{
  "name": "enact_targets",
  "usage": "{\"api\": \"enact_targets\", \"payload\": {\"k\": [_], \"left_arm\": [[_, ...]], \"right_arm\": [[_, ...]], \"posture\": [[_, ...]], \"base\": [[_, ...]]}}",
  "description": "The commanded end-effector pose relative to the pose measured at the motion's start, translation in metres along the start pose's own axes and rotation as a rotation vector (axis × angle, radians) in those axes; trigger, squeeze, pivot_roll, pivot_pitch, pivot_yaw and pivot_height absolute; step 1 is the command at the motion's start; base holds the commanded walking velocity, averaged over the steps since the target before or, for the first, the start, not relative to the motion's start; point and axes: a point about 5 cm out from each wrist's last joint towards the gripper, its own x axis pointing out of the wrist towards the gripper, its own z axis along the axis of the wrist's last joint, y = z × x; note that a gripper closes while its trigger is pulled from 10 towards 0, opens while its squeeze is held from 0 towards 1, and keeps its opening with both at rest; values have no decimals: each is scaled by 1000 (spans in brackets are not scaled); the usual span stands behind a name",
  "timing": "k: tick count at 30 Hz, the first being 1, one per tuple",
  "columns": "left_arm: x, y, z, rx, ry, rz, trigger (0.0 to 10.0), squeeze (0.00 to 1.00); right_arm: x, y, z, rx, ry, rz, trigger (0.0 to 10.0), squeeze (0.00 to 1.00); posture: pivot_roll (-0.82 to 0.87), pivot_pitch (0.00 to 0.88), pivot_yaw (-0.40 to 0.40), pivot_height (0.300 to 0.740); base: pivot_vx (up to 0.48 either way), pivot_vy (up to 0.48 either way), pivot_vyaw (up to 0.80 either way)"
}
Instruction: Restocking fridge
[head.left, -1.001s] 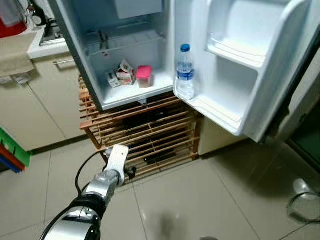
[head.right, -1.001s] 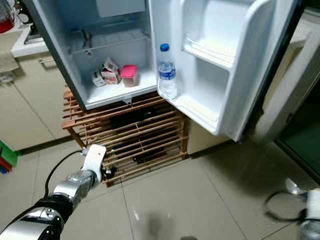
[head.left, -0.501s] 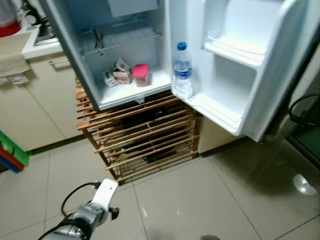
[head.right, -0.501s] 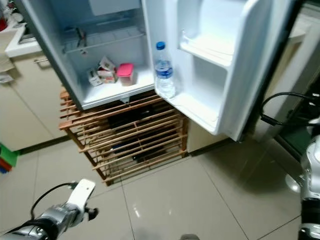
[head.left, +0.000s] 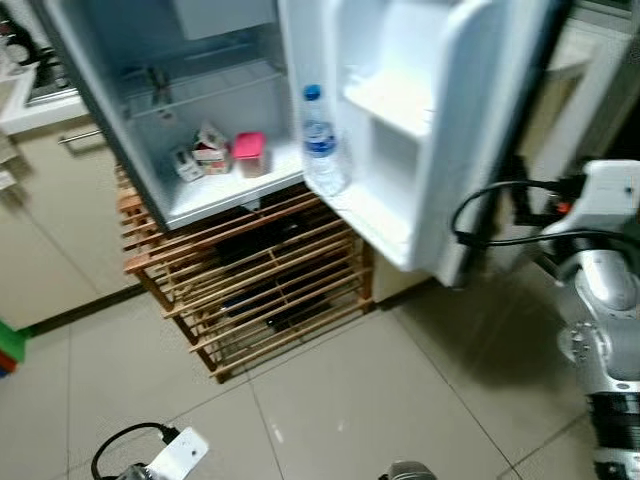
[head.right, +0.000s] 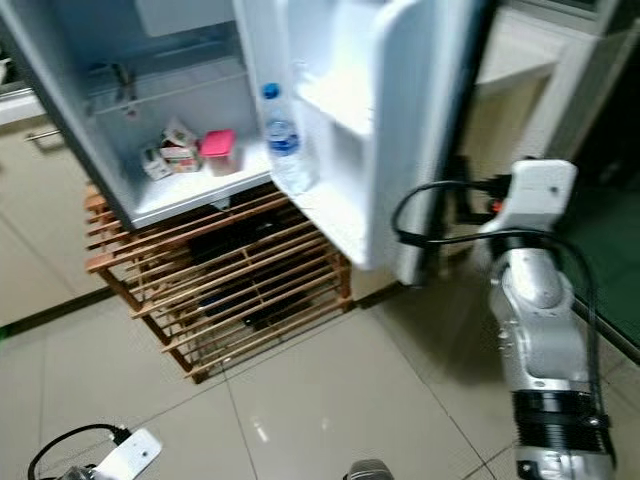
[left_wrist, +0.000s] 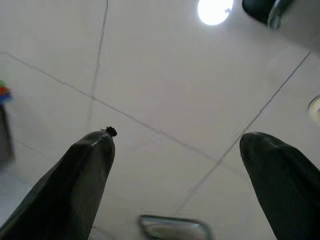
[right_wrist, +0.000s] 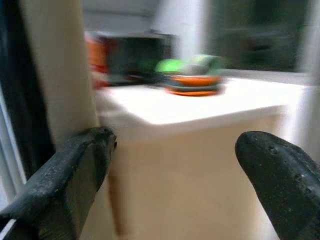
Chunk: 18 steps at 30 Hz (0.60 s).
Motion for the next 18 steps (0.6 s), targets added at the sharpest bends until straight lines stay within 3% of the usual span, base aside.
{"api": "enact_targets", "payload": {"k": [1,2,5,8,11,12,13,15,16,17,18], "left_arm": [[0,-2,-7,61,21,-19,10000,0],[1,-8,-7,48,25,-50,10000,0],[2,-12,-4,35,18,-64,10000,0],[1,-10,12,-15,-39,-34,10000,0],[-3,-1,39,-152,-160,26,10000,0],[-3,-1,39,-152,-160,26,10000,0],[-6,2,50,-202,-212,42,10000,0],[-13,9,78,-279,-334,60,10000,0],[-27,18,116,-385,-512,58,10000,0],[-27,18,116,-385,-512,58,10000,0],[-44,26,149,-474,-681,55,10000,0]], "right_arm": [[-2,44,27,130,-78,251,10000,0],[-17,73,46,322,-100,484,10000,0],[-25,79,55,408,-122,581,10000,0],[-11,48,21,348,-5,358,10000,0],[-6,16,-18,148,146,118,10000,0],[-6,16,-18,148,146,118,10000,0],[-8,9,-25,100,182,64,10000,0],[-13,-3,-40,30,246,-22,10000,0],[-19,-8,-55,6,300,-88,10000,0],[-19,-8,-55,6,300,-88,10000,0],[-23,-10,-69,-14,333,-129,10000,0]], "posture": [[-220,0,116,740],[-219,0,120,740],[-218,0,121,740],[-214,0,116,740],[-204,0,104,740],[-204,0,104,740],[-200,0,100,740],[-195,0,95,740],[-189,0,90,740],[-189,0,90,740],[-182,0,87,740]], "base": [[0,0,0],[0,0,0],[0,0,0],[0,0,0],[0,0,0],[0,0,0],[0,0,0],[0,0,0],[0,0,0],[0,0,0],[0,0,0]]}}
